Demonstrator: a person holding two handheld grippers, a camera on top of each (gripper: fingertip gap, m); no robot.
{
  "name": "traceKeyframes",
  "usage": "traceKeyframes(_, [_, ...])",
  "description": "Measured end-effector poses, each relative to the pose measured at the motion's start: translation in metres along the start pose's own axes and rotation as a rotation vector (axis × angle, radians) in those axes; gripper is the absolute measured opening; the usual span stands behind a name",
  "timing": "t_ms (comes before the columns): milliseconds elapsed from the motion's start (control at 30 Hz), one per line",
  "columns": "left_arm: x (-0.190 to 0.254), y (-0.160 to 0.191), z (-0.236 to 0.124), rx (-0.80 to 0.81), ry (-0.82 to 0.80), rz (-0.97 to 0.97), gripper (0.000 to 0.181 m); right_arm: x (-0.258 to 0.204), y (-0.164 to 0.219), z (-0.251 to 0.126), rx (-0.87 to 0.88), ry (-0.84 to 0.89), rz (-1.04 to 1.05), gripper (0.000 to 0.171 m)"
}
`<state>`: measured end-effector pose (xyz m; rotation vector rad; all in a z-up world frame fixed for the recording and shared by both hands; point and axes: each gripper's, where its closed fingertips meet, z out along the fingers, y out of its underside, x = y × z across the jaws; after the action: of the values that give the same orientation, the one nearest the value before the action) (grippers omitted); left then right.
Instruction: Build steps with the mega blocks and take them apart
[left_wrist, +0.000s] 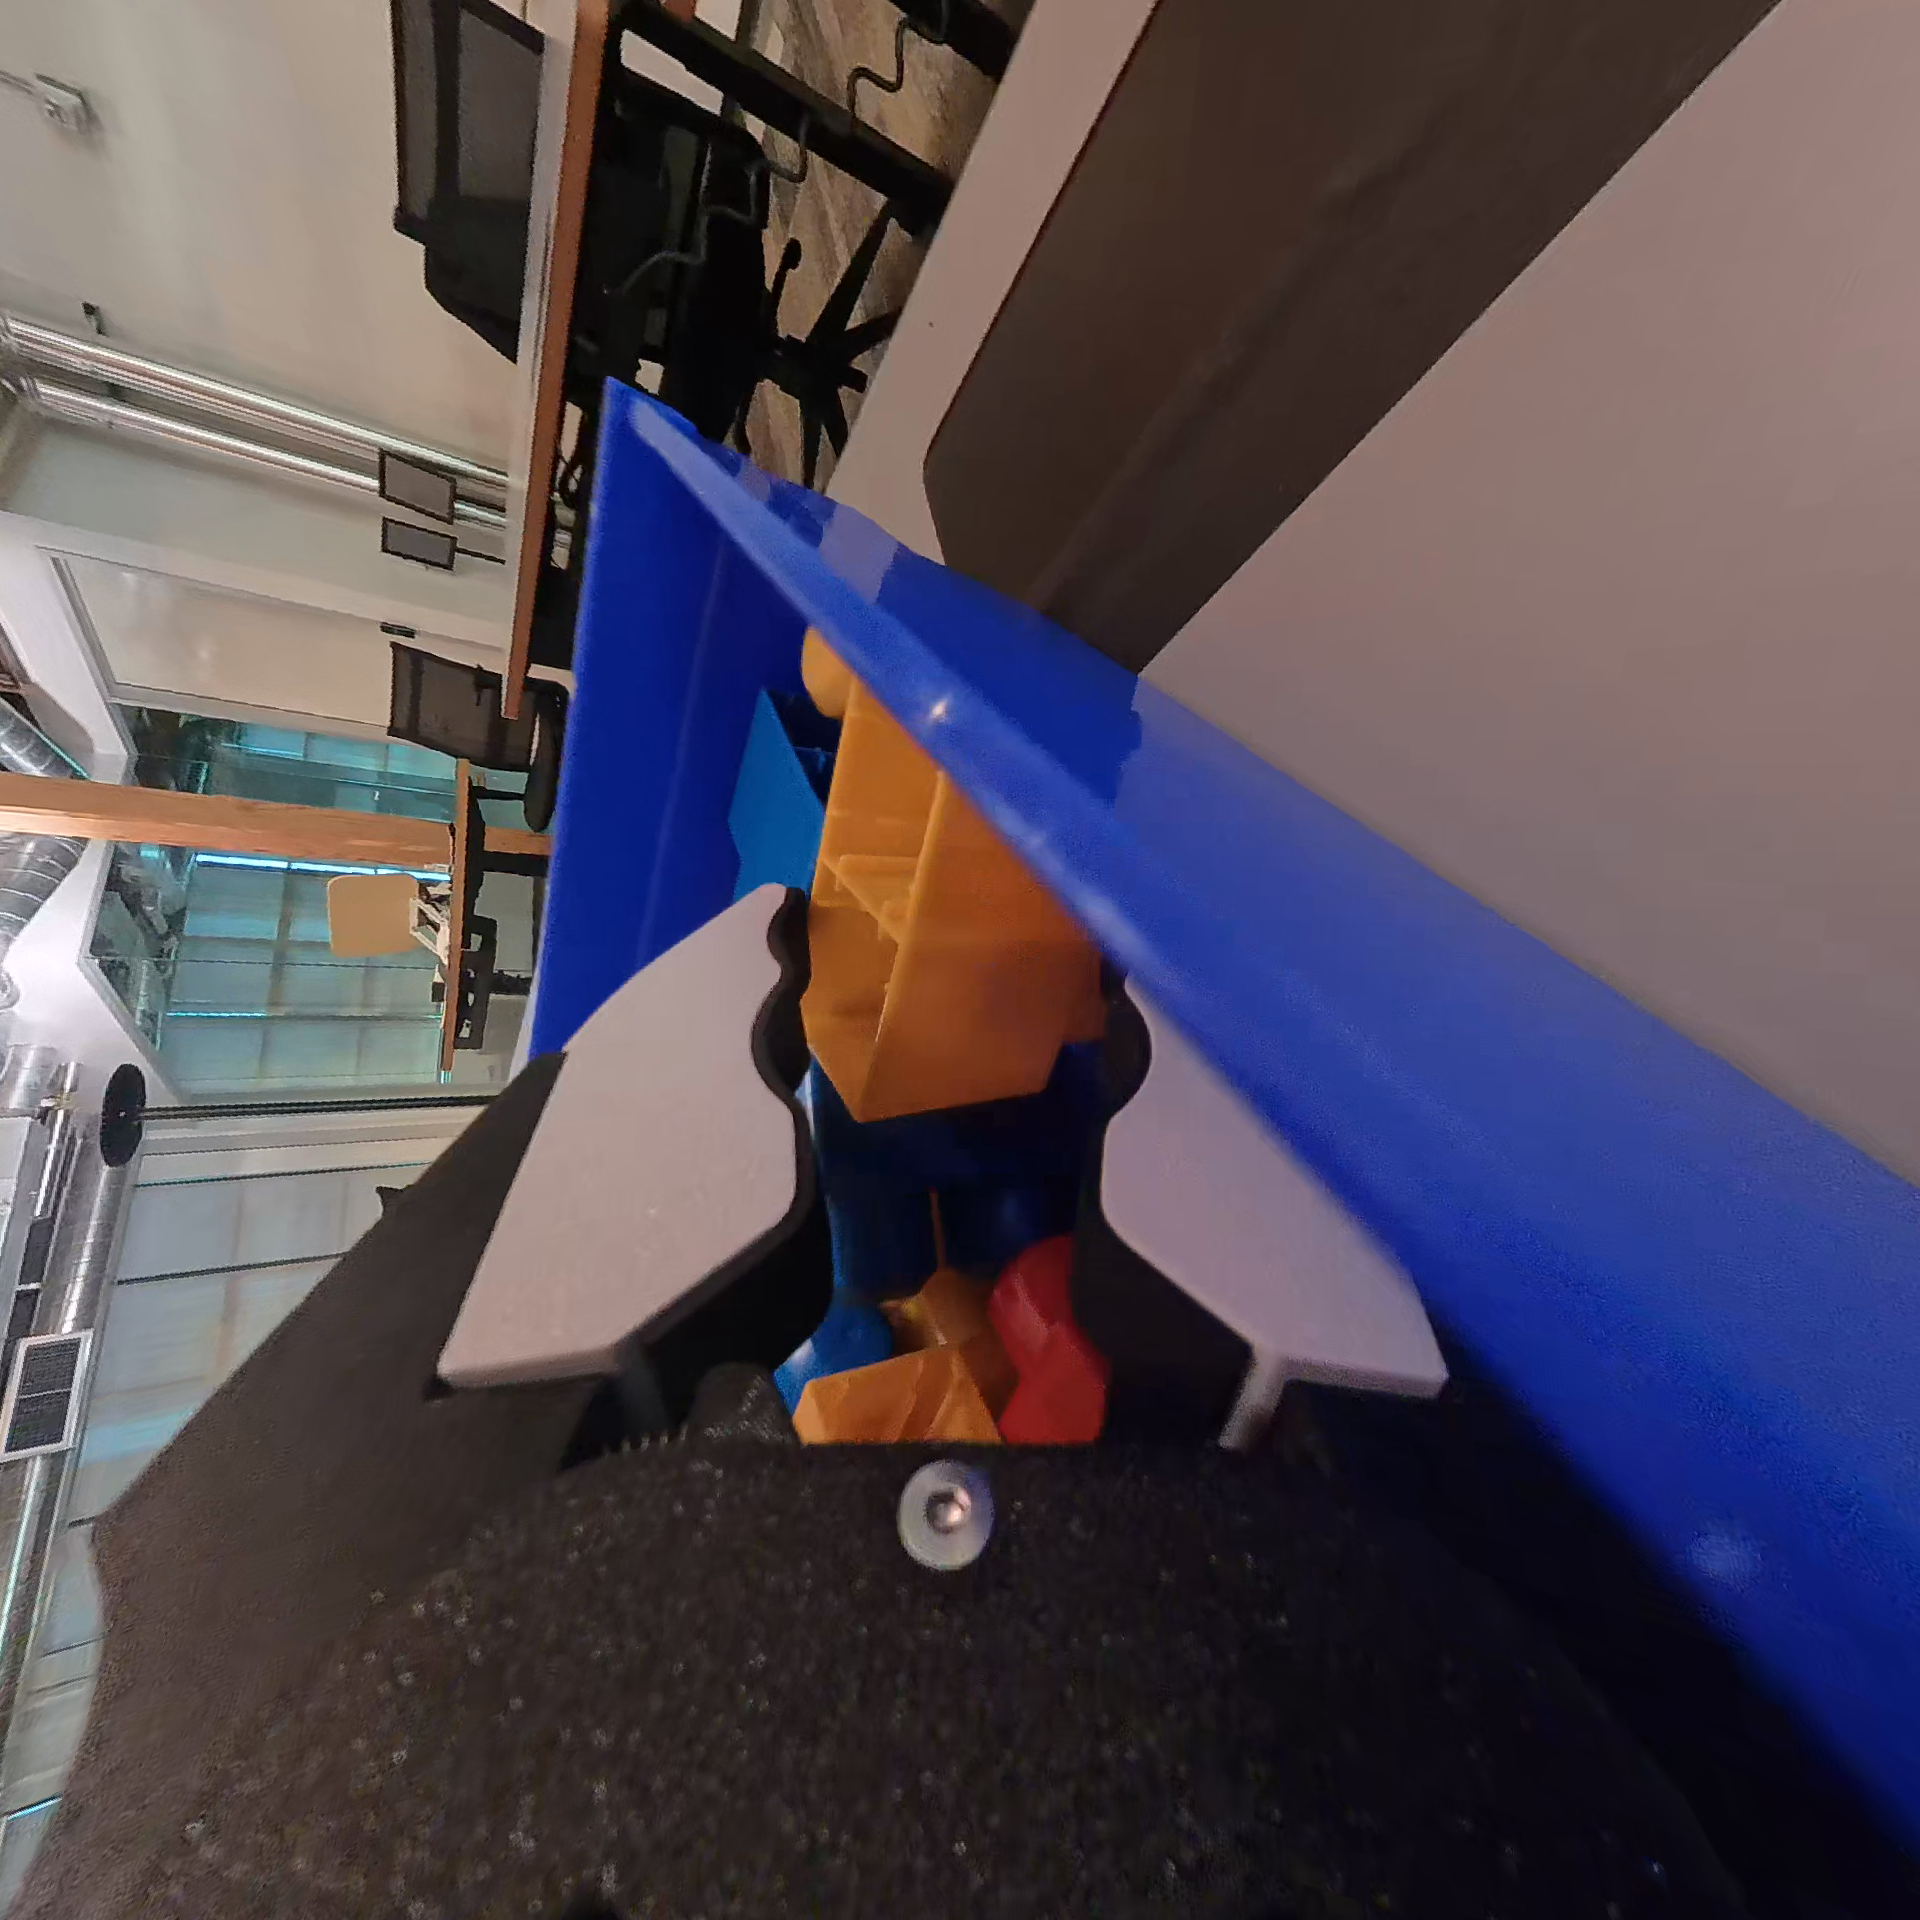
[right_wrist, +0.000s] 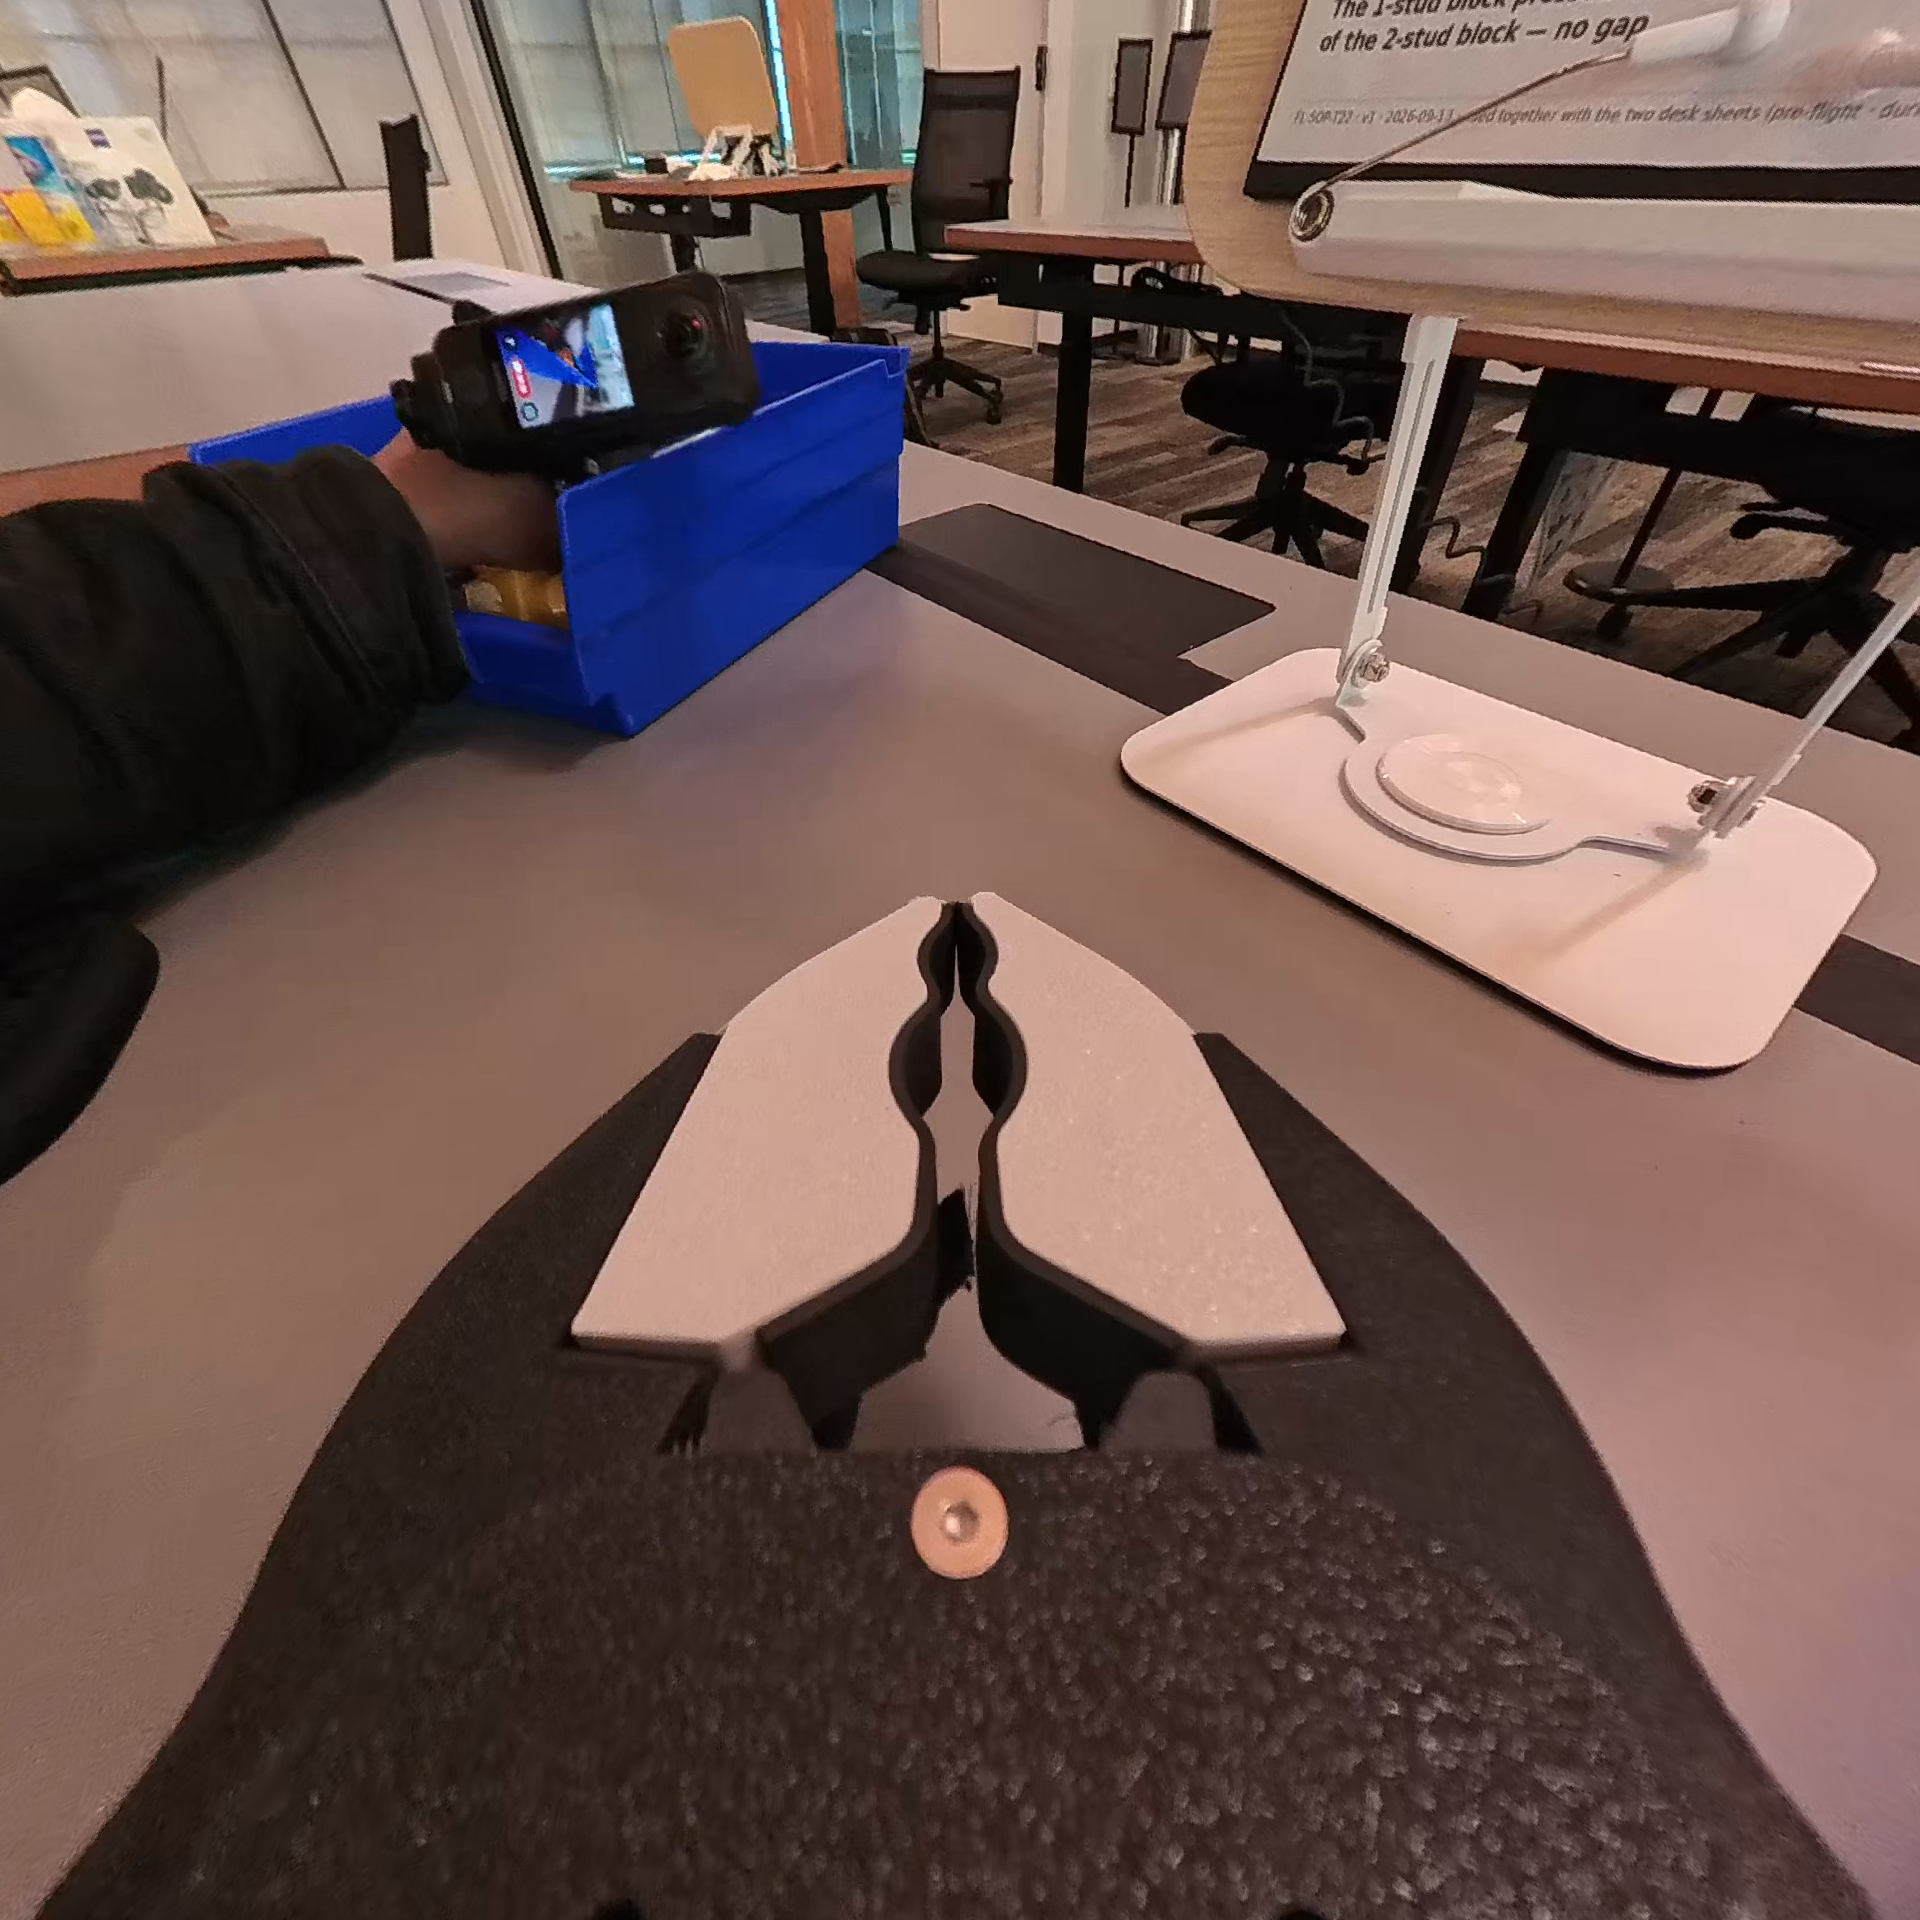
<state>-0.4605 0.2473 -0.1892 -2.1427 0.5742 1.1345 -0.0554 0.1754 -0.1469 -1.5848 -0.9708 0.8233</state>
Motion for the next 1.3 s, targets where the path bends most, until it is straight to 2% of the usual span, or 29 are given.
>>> traceKeyframes(33, [-0.003, 0.000, -0.003, 0.008, -0.006, -0.004, 0.054, 0.000, 0.000, 0.000, 0.000, 0.001, -0.001, 0.000])
traceKeyframes(333, [-0.049, -0.016, -0.051, 0.139, -0.098, -0.140, 0.054, 0.003, -0.002, -0.002, 0.008, 0.003, 0.011, 0.000])
traceKeyframes(500, [-0.071, -0.040, -0.082, 0.236, -0.143, -0.224, 0.054, 0.004, -0.002, -0.003, 0.011, 0.008, 0.003, 0.000])
traceKeyframes(667, [-0.073, -0.076, -0.116, 0.374, -0.079, -0.342, 0.054, 0.004, -0.005, -0.004, 0.026, 0.006, -0.004, 0.000])
traceKeyframes(800, [-0.056, -0.125, -0.155, 0.580, 0.146, -0.519, 0.053, 0.004, -0.009, -0.006, 0.048, -0.001, -0.014, 0.000])
traceKeyframes(1033, [-0.010, -0.206, -0.242, 0.914, 0.722, -0.832, 0.053, 0.007, -0.020, -0.012, 0.110, 0.021, -0.034, 0.001])
traceKeyframes(1167, [0.023, -0.234, -0.277, 0.982, 1.043, -0.994, 0.053, 0.011, -0.033, -0.018, 0.179, 0.051, -0.057, 0.009])
traceKeyframes(1300, [0.052, -0.252, -0.302, 1.006, 1.234, -1.082, 0.053, 0.011, -0.043, -0.023, 0.233, 0.046, -0.046, 0.020])
